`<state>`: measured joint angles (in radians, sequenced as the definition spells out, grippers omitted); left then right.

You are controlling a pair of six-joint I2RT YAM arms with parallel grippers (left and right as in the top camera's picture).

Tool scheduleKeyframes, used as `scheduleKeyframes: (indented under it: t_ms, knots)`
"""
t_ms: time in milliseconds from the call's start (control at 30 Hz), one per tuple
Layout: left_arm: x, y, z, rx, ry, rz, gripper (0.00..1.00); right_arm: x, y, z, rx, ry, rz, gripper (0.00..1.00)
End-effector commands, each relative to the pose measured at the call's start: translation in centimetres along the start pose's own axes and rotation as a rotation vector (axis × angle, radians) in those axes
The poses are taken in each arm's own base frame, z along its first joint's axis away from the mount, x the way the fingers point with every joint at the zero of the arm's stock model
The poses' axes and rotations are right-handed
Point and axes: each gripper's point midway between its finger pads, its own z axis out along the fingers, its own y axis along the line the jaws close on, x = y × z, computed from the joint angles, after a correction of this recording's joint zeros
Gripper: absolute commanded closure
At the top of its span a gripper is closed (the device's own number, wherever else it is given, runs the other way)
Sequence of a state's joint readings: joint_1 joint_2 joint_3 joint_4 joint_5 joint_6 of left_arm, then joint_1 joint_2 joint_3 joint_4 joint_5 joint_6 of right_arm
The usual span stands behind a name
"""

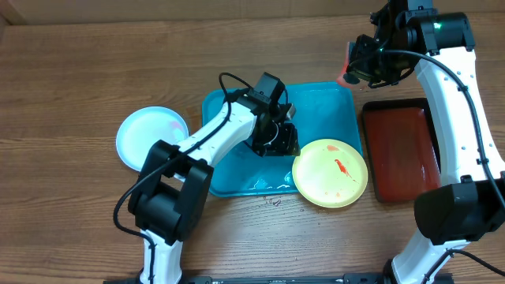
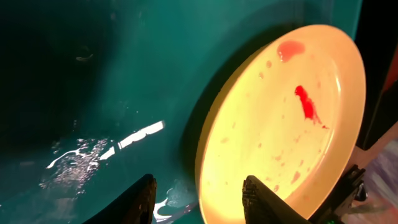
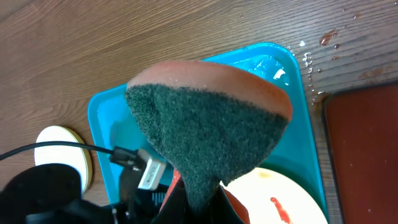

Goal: Clean dirty plates on tray and stack at the side
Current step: 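Release the white plate and move the left gripper to the yellow plate, then grip the stained yellow plate rim and drag it to tray center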

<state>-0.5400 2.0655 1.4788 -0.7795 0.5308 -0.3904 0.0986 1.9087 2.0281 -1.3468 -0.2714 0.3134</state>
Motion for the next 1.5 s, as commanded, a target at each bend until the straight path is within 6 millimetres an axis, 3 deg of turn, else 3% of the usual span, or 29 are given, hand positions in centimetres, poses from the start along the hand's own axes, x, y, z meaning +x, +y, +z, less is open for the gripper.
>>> scheduleKeyframes:
  t_ms: [0, 500, 1133, 1300, 1467]
  knots:
    - [0.6, -0.6, 1.5, 0.008, 0.038, 0.005, 0.54, -0.1, 0.0, 0.0, 0.007, -0.007, -0.01, 0.96]
    - [1.2, -0.4, 2.9, -0.057, 0.049, -0.012, 0.69, 0.0, -0.1, 0.0, 0.009, -0.002, -0.009, 0.96]
    - [1.2, 0.4, 4.0, -0.126, 0.033, -0.093, 0.77, 0.0, -0.1, 0.0, 0.009, -0.002, -0.009, 0.96]
    - [1.1, 0.7, 4.1, -0.109, 0.039, -0.125, 0.96, 0.1, -0.1, 0.0, 0.01, 0.001, -0.009, 0.96]
    - [0.1, 0.9, 3.4, -0.101, 0.016, -0.139, 0.96, 0.1, -0.1, 0.0, 0.01, 0.002, -0.008, 0.96]
